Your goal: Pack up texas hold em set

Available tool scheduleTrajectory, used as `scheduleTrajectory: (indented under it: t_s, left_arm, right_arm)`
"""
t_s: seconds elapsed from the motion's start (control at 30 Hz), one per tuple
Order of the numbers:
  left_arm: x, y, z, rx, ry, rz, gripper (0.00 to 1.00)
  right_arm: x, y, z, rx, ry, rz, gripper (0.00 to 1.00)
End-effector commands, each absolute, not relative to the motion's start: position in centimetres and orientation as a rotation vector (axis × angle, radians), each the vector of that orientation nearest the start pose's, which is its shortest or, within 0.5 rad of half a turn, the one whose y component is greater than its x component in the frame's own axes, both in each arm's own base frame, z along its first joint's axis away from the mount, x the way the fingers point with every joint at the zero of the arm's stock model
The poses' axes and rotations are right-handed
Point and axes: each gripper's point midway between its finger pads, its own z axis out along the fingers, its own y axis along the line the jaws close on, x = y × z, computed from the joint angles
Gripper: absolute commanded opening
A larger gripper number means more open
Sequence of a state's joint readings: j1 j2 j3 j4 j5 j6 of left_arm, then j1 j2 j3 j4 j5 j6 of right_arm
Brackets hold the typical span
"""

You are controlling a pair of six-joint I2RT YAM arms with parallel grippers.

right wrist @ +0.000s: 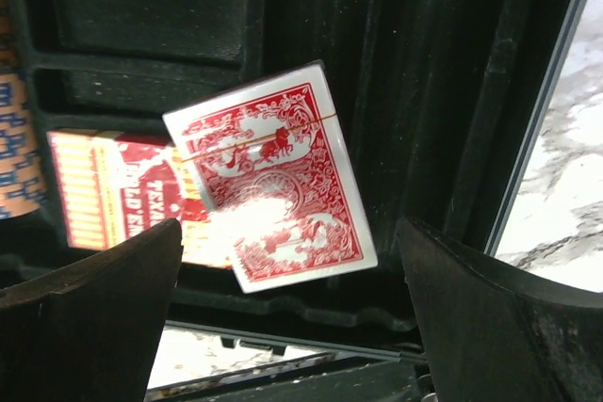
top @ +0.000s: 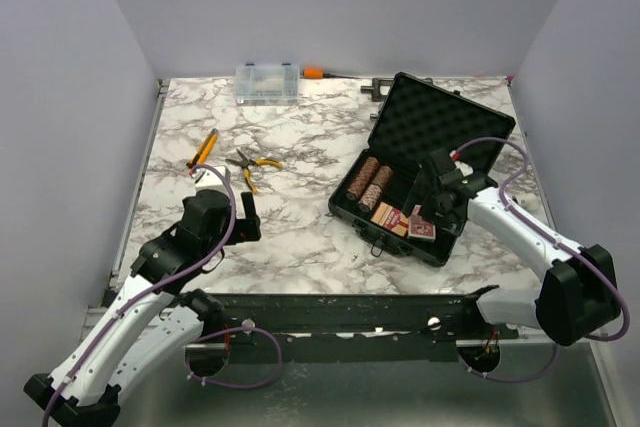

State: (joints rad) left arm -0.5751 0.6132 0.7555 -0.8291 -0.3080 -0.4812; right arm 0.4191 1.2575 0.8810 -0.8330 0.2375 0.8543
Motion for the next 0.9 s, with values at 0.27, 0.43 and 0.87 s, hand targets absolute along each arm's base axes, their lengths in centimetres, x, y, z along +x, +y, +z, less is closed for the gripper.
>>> scheduleTrajectory:
  t_s: [0.27,0.43,0.87]
  left_arm:
    - [19.7,-8.7,16.4,-0.071,2.255,-0.228,0.98]
    - [19.8,-8.6,16.4,-0.072,2.259,-0.223,0.98]
    - [19.8,-8.5,16.4,-0.077,2.259,-0.218,0.98]
  right_arm:
    - [24.6,9.6,6.4,0.431,2.671,0.011,0.91]
    - [24.7,9.4,6.3,0.393,2.674,-0.006,0.80]
    - [24.4,9.3,5.2,0.278,2.721,-0.025,0.71]
